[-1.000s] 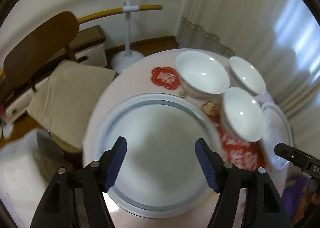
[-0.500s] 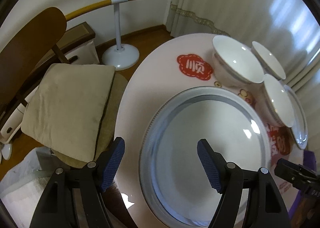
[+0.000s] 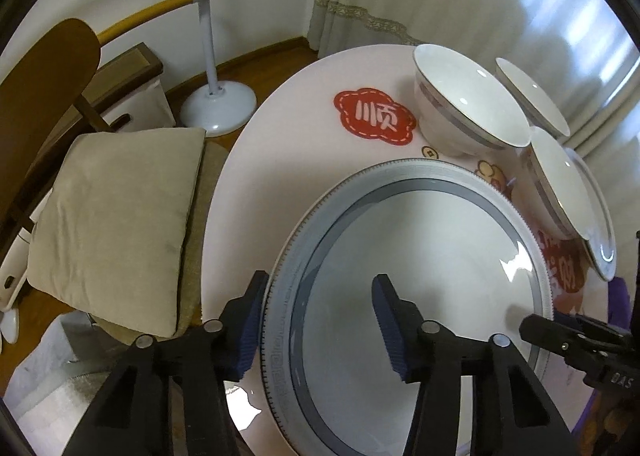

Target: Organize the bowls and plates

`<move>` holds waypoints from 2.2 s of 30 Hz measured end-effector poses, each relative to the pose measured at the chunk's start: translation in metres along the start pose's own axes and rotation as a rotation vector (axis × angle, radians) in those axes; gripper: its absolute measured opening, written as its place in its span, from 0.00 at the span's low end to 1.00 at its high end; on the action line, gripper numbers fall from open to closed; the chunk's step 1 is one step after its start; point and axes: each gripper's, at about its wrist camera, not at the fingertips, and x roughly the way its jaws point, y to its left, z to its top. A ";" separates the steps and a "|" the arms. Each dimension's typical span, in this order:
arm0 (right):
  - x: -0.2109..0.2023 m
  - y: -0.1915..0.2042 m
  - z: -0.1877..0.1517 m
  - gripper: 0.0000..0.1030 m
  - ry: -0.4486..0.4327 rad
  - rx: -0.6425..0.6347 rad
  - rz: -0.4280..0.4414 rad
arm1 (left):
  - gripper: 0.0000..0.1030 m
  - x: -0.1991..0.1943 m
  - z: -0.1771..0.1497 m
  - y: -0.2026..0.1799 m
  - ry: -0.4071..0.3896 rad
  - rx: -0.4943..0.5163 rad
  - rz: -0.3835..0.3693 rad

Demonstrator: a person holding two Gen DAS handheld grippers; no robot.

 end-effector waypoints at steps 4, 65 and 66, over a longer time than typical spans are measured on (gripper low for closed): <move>0.005 -0.005 0.000 0.22 0.006 0.031 0.034 | 0.38 0.002 0.000 0.002 0.001 -0.004 0.010; -0.145 -0.225 0.113 0.16 0.180 -0.192 0.012 | 0.29 -0.006 -0.014 -0.286 -0.070 -0.222 -0.130; -0.146 -0.228 0.119 0.16 0.180 -0.194 0.011 | 0.29 -0.003 -0.010 -0.289 -0.069 -0.225 -0.129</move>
